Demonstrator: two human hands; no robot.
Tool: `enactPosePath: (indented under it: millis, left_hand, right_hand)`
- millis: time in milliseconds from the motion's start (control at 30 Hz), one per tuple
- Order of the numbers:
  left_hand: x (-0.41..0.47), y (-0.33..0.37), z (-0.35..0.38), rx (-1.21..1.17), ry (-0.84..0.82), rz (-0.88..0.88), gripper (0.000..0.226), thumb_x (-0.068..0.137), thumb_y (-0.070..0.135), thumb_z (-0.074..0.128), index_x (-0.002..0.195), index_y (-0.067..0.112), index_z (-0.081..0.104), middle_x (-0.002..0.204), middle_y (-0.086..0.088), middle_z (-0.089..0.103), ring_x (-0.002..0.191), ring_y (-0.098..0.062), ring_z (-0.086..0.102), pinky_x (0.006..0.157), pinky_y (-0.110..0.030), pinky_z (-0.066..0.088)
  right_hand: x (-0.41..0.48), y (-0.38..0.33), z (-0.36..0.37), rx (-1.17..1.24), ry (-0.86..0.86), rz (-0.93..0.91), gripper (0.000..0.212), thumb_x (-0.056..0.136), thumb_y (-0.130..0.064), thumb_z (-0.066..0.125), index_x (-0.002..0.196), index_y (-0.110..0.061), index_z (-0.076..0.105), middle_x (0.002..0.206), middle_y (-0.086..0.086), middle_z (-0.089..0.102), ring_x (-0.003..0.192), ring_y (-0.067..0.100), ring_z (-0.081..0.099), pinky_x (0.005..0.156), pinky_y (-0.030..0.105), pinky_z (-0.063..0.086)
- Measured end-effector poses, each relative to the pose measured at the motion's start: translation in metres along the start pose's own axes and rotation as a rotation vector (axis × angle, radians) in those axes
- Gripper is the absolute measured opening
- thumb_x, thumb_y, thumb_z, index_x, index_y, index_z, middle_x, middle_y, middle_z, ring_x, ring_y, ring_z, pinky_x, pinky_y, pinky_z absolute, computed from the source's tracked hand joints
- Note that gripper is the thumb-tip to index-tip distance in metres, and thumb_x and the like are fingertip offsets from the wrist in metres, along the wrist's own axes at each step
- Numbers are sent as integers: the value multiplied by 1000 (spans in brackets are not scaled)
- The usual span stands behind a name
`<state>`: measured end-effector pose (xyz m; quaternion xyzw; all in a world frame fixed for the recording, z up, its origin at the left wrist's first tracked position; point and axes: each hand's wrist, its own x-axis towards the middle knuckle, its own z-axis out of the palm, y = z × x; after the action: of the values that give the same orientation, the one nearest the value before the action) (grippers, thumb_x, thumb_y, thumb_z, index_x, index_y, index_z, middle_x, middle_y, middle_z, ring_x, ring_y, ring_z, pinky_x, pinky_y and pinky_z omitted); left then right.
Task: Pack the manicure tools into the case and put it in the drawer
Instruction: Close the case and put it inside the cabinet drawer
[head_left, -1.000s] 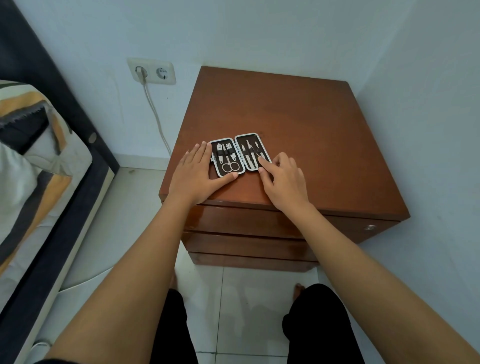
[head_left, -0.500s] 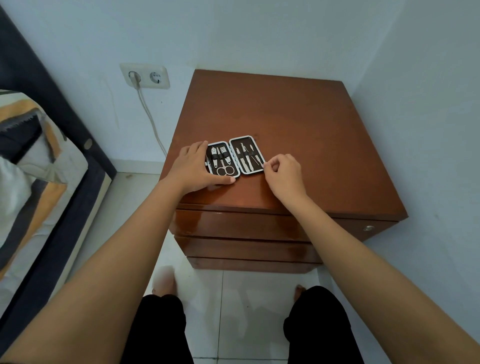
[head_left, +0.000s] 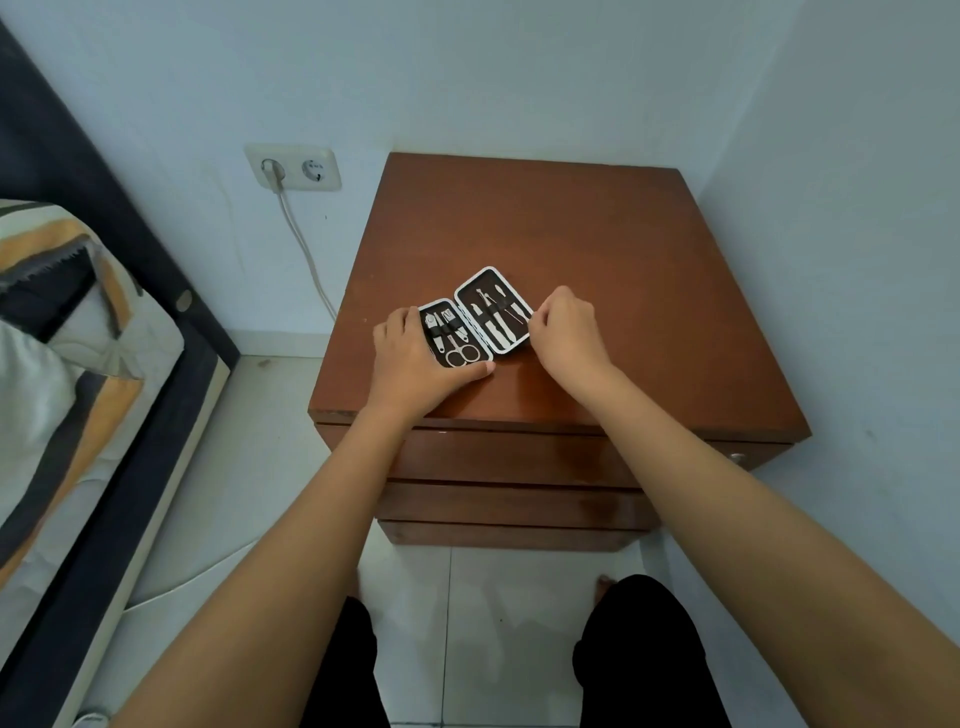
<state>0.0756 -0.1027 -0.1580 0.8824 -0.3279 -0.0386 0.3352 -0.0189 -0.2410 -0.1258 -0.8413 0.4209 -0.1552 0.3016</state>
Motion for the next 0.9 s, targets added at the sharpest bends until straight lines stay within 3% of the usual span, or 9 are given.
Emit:
enactPosePath:
  millis: [133,300,400,500,633,800,900]
  left_hand:
    - [-11,4,3,-46,-23,11,88,66,67,67,132,14,44,126,-5,43,120,-23,36,100,-33,33]
    - [-20,4,4,-190,-44,82,57,79,42,69,124,13,54,106,2,46,93,-11,49,86,-29,46]
    - [-19,5,10,-182,12,98,38,83,28,68,116,11,60,97,1,50,79,-7,47,72,-20,44]
    - [-18,6,14,-193,55,94,34,81,26,71,111,10,63,92,2,53,77,-7,46,62,-7,37]
    - [-16,5,17,-220,102,49,38,80,23,72,115,10,63,95,-1,58,77,-7,48,62,-5,37]
    - [-14,3,18,-220,92,54,47,80,35,71,120,13,62,95,2,57,76,-7,50,64,-8,37]
    - [-14,4,19,-267,103,40,52,86,43,62,127,13,57,97,3,56,79,-8,52,68,-15,42]
  right_hand:
    - [10,0,-19,35,30,-89,15,91,-6,43,96,-3,57,106,16,61,90,27,54,74,33,41]
    - [15,9,-32,5,17,-327,20,91,-3,46,99,-6,64,105,13,60,98,23,54,81,25,37]
    - [6,17,-37,-51,-39,-506,21,90,1,46,100,-6,64,106,12,58,100,24,52,86,29,41]
    - [-2,30,-34,-119,-74,-594,21,89,3,47,101,-4,63,107,13,57,99,26,50,84,24,37]
    - [-10,47,-21,-135,-108,-591,15,91,-8,52,101,-8,63,106,10,57,100,25,52,86,25,38]
    - [-10,46,-9,39,4,-477,14,89,-18,58,97,-11,67,99,7,58,94,22,56,83,29,49]
    - [-12,44,0,138,91,-375,16,85,-19,64,98,-9,69,99,7,59,88,16,58,78,20,51]
